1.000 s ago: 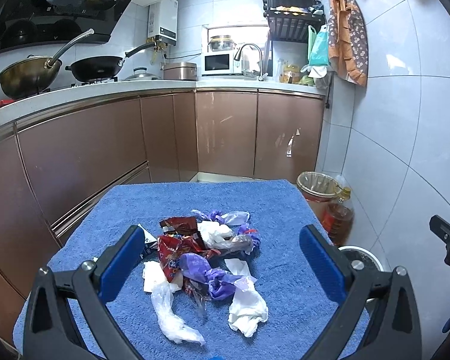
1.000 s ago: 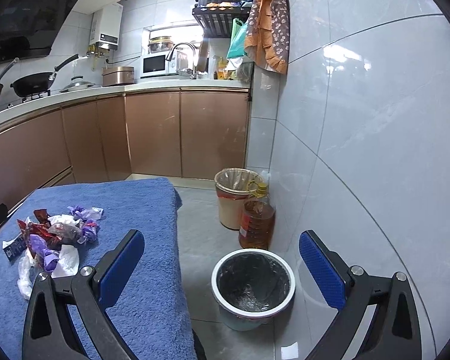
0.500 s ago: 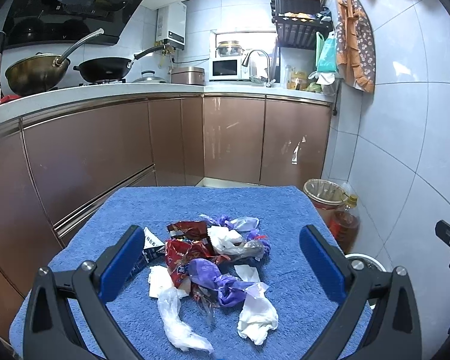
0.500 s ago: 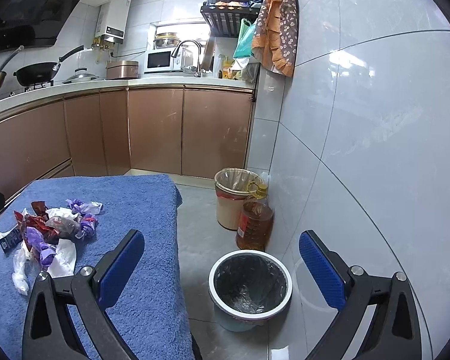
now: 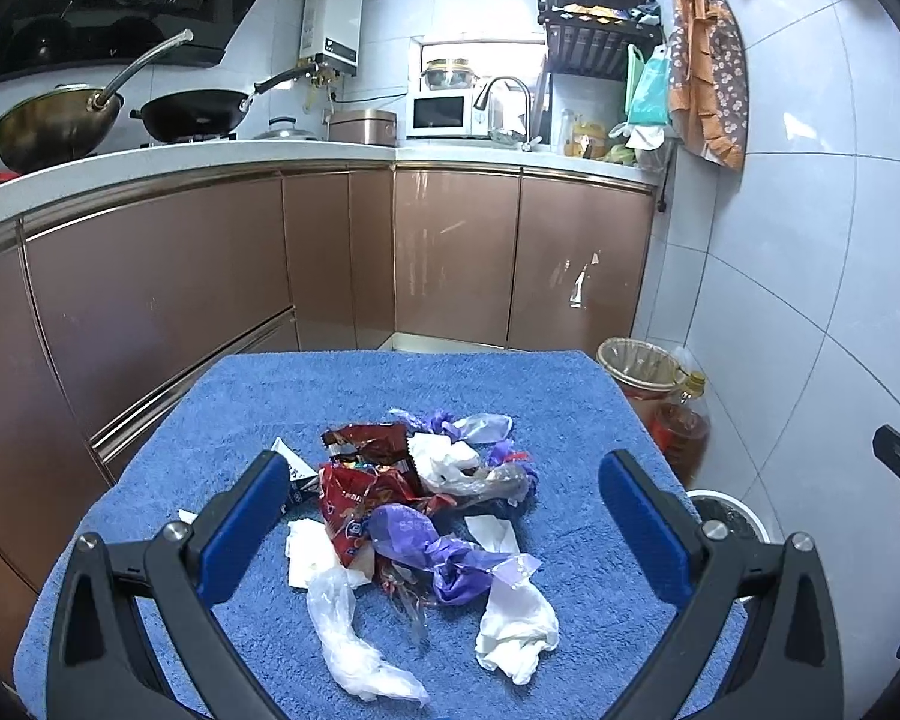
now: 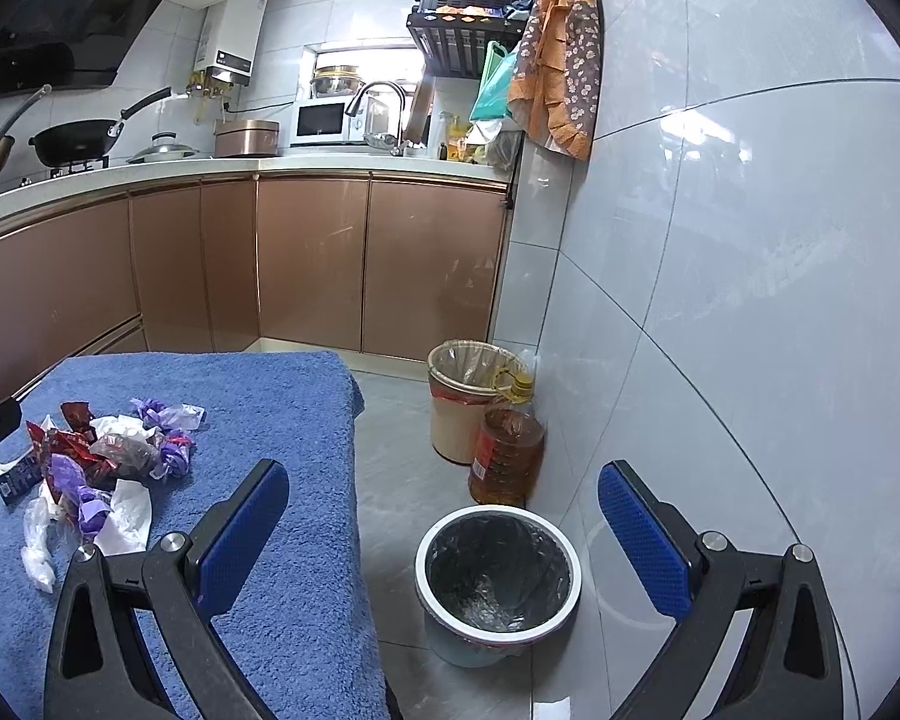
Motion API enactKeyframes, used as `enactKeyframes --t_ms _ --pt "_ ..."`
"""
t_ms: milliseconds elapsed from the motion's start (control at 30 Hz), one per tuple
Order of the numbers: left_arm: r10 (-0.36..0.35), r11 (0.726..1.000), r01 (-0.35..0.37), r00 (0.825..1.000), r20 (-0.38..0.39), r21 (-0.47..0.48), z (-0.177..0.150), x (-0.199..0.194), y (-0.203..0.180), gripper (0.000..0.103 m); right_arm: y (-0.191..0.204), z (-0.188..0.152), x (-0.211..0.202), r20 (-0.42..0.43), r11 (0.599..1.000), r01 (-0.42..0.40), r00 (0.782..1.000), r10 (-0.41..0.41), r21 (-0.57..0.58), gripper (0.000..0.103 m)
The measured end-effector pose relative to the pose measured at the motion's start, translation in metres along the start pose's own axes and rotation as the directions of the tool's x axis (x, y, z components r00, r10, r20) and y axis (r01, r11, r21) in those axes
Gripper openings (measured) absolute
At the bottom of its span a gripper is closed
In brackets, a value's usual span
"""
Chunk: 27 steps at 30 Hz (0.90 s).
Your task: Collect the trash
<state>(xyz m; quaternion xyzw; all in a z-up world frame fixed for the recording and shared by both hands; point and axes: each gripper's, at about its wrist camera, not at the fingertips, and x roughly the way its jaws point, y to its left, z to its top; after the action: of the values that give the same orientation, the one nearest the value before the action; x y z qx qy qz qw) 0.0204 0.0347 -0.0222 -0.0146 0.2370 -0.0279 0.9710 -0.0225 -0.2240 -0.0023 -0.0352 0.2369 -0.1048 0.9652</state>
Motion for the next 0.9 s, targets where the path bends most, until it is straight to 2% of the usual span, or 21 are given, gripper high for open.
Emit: enactKeyframes --t_ms 133,233,400,567,633,700,767,833,900 --pt "0.005 1.0 -0.005 1.0 0.004 -0.025 0.0 0.001 0.01 0.103 0.001 0.001 0.001 -0.002 1.0 -0.002 1.0 0.002 -0.005 0.103" --pt "0.038 0.998 -0.037 0.999 0.021 -0.045 0.002 -0.002 0.028 0.103 0.003 0.003 0.003 -0.008 1.0 -0.026 1.0 0.026 -0.007 0.103" --pt "0.111 0.99 -0.11 0.994 -0.001 -0.088 0.002 -0.002 0.071 0.103 0.011 0.003 0.008 -0.019 0.993 -0.115 0.993 0.114 -0.007 0.103" --pt "0.122 0.984 -0.13 0.99 -0.07 -0.126 -0.013 0.002 0.115 0.103 0.032 0.004 0.02 -0.073 0.967 -0.254 0.965 0.252 -0.026 0.103" --pt "0.099 0.985 -0.113 0.989 -0.112 -0.134 -0.025 0.006 0.126 0.102 0.05 0.004 0.025 -0.105 0.94 -0.337 0.938 0.33 -0.055 0.095" --pt "0.068 0.987 -0.088 0.987 -0.147 -0.131 -0.036 0.009 0.128 0.101 0.069 0.001 0.034 -0.159 0.898 -0.434 0.894 0.419 -0.075 0.078" --pt "0.015 0.991 -0.04 0.982 -0.191 -0.13 -0.049 0.014 0.126 0.097 0.088 -0.003 0.044 -0.218 0.851 -0.518 0.842 0.493 -0.08 0.067" --pt "-0.043 0.99 0.009 0.97 -0.238 -0.141 -0.061 0.023 0.122 0.088 0.112 -0.012 0.058 -0.306 0.791 -0.606 0.771 0.558 -0.084 0.06" --pt "-0.089 0.986 0.044 0.954 -0.286 -0.159 -0.07 0.036 0.118 0.072 0.135 -0.022 0.068 -0.372 0.746 -0.659 0.718 0.588 -0.093 0.055"
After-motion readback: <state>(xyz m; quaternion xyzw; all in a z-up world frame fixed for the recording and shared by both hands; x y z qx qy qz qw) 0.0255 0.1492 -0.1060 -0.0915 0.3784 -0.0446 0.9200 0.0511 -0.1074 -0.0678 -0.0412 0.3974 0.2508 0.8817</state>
